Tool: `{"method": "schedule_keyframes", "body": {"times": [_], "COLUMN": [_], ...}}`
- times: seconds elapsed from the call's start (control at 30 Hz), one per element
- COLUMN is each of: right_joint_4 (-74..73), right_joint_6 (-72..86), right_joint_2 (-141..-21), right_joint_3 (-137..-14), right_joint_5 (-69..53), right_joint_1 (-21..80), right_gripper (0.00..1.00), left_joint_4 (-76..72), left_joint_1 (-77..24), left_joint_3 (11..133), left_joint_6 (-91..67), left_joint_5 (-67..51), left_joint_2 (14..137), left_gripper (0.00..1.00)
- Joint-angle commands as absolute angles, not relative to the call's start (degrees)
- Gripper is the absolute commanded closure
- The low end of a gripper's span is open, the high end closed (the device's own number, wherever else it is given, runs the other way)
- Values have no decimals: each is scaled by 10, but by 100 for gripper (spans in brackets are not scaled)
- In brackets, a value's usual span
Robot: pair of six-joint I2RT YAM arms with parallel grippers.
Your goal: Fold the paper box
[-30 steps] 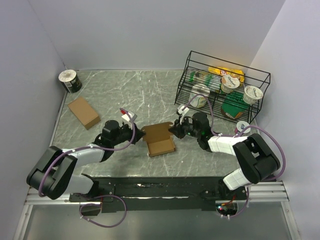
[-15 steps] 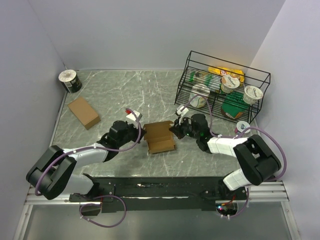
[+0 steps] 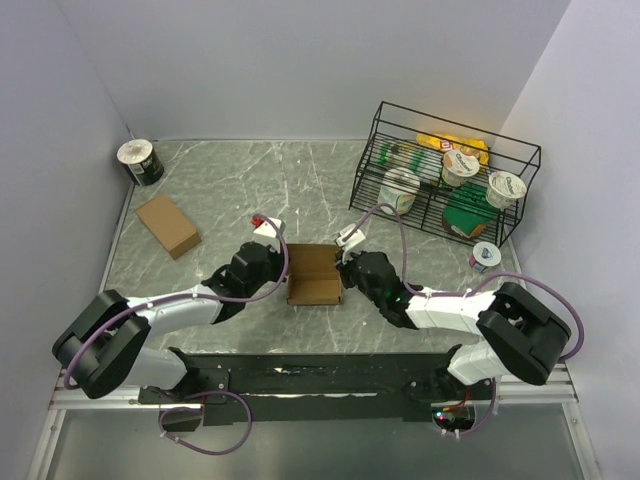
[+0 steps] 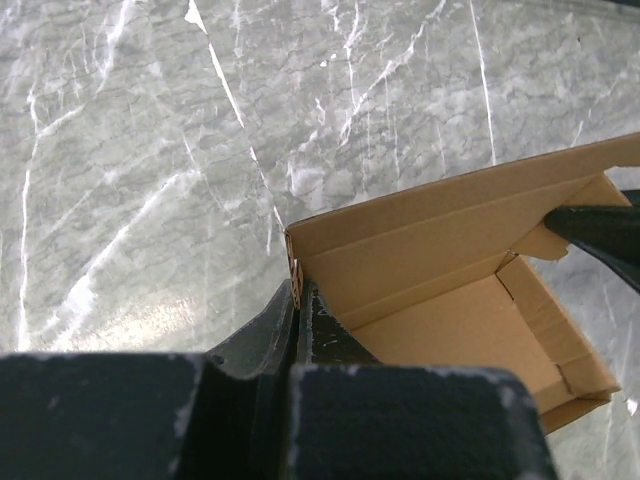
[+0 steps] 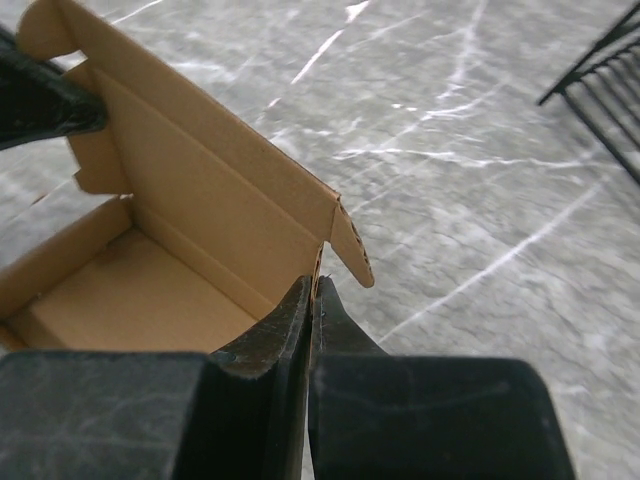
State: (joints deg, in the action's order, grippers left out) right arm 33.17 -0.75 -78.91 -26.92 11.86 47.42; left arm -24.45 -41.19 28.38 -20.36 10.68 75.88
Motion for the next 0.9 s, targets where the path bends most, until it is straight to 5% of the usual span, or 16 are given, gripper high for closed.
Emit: {"method": "schedule_keyframes", "body": {"times": [0.0,0.87], "right_joint_4": [376,374], "right_joint_6": [-1,112], "right_joint_2": [-779,-830], "right_joint_3": [-269,-296], "right_joint_5": [222,427], "right_joint_1": [515,594], "right_gripper": [100,100], "left_joint_4": [-276,-310], "left_joint_1": [-443,-545], "left_joint_3": [312,312], "left_joint_6": [-240,-352], "left_joint_5": [134,290], "left_joint_2": [748,802], "left_gripper": [99,99]}}
